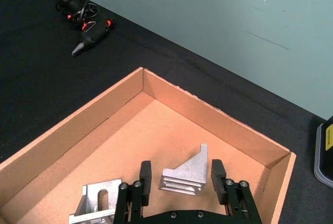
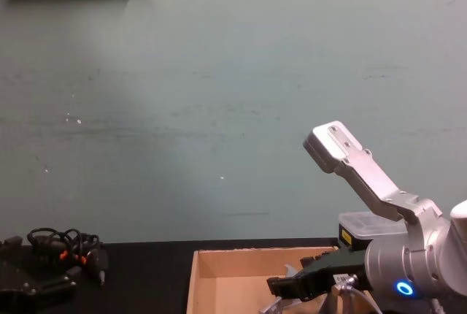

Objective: Use one hand to pick up the angle iron from the table and place it into the box.

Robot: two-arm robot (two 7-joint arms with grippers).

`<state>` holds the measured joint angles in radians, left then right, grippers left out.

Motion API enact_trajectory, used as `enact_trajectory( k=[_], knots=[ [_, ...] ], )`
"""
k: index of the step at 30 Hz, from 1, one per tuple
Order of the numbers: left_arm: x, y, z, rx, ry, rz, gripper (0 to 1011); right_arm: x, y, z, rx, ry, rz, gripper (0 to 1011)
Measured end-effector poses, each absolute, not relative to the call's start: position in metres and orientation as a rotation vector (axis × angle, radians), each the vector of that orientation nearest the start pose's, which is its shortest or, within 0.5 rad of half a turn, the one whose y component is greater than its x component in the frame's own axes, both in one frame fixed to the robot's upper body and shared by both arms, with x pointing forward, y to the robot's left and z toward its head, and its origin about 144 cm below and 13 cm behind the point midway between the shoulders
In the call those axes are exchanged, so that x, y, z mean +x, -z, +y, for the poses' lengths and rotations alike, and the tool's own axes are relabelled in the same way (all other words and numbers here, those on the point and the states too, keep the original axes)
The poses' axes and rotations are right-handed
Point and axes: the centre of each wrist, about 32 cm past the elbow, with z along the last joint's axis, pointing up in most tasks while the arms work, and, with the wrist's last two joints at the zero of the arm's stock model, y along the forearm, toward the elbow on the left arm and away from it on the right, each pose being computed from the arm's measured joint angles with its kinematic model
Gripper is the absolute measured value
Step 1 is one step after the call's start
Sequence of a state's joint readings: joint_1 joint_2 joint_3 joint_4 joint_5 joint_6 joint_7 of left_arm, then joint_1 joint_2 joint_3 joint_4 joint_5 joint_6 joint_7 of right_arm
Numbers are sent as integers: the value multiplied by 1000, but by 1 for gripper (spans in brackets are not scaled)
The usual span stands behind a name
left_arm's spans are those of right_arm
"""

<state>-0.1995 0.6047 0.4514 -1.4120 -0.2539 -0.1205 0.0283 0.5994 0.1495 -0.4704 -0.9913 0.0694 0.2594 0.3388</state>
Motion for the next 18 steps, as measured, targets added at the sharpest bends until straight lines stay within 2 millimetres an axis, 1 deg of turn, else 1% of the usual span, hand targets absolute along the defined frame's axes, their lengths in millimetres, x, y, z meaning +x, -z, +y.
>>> enact_trajectory(
  k=[1, 2, 3, 4, 7, 9, 11, 18],
  knots=[
    [489, -1140, 310, 304, -1248, -285, 1000, 604, -1174, -177, -467, 945, 26, 703],
    [489, -1140, 310, 304, -1248, -285, 1000, 604, -1175, -177, -467, 944, 24, 771],
    [489, -1140, 310, 304, -1248, -285, 1000, 605, -1175, -177, -466, 944, 22, 771],
    [489, -1140, 310, 304, -1248, -285, 1000, 604, -1175, -177, -463, 944, 17, 814],
    [489, -1140, 310, 304, -1248, -285, 1000, 603, -1176, -178, -452, 944, 3, 898],
    [489, -1140, 310, 305, -1248, -285, 1000, 601, -1177, -179, -443, 946, -8, 934],
    [489, -1140, 310, 304, -1248, -285, 1000, 600, -1178, -180, -437, 947, -14, 993],
    [489, -1140, 310, 304, -1248, -285, 1000, 595, -1186, -183, -411, 959, -51, 1002]
  ],
)
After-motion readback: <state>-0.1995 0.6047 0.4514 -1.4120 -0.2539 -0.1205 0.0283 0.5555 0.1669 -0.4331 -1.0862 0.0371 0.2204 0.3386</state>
